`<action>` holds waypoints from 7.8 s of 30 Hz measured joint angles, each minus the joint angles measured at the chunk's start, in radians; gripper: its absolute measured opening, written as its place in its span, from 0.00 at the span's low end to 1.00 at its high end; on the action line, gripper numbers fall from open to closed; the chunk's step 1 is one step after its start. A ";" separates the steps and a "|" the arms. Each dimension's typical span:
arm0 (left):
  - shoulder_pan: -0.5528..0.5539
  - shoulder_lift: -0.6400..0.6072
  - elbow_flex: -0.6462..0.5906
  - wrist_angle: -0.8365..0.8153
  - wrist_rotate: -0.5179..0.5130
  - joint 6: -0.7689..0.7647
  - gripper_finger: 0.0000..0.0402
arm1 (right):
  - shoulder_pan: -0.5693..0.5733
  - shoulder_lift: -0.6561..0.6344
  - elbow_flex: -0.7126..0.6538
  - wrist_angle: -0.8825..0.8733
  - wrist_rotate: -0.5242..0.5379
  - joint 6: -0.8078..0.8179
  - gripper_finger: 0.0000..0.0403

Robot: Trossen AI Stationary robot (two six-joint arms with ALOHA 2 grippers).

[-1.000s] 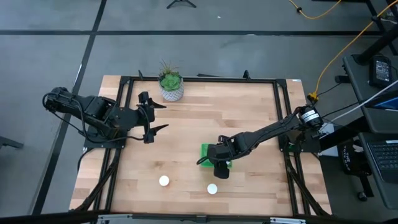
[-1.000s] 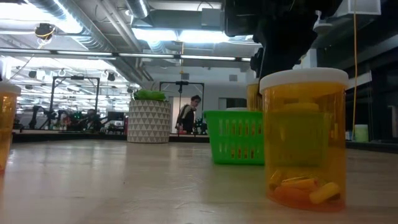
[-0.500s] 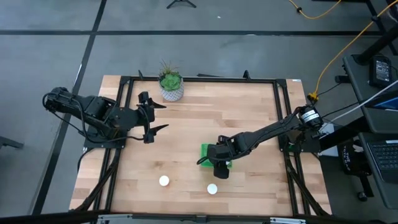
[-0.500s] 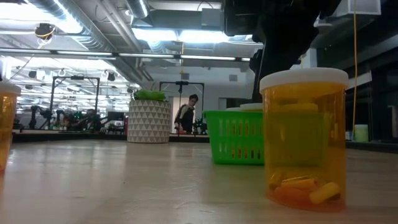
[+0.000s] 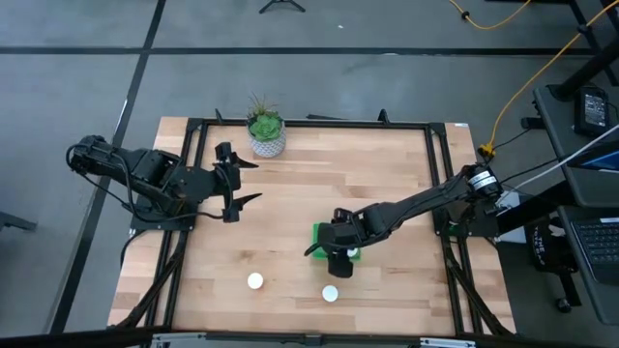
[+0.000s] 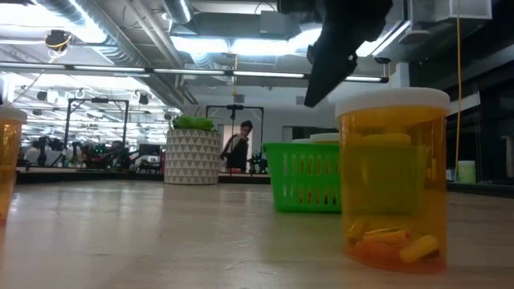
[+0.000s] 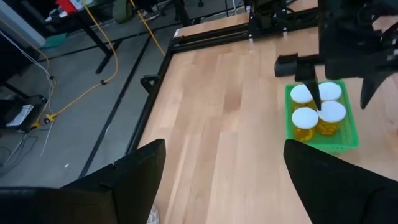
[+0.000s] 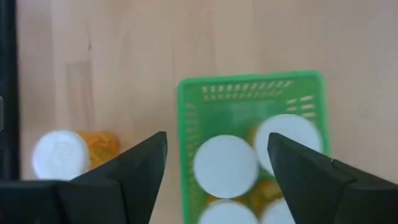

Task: Pick and place pill bottles into a basket
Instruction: Put the orange pill bottle into the green bin

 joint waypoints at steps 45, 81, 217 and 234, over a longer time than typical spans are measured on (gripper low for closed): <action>-0.163 0.331 -0.003 -0.466 0.202 -0.524 0.80 | -0.060 -0.870 -0.350 0.101 0.451 -0.131 0.66; -0.393 0.667 -0.004 -0.073 0.372 -0.895 1.00 | -0.062 -0.853 -0.374 0.137 0.405 -0.351 0.66; 0.180 0.745 0.120 0.297 0.699 -0.079 0.53 | -0.061 -0.844 -0.433 0.123 0.361 -0.379 0.66; 0.219 0.745 0.109 0.245 0.700 -0.036 0.53 | -0.061 -0.844 -0.434 0.123 0.360 -0.370 0.66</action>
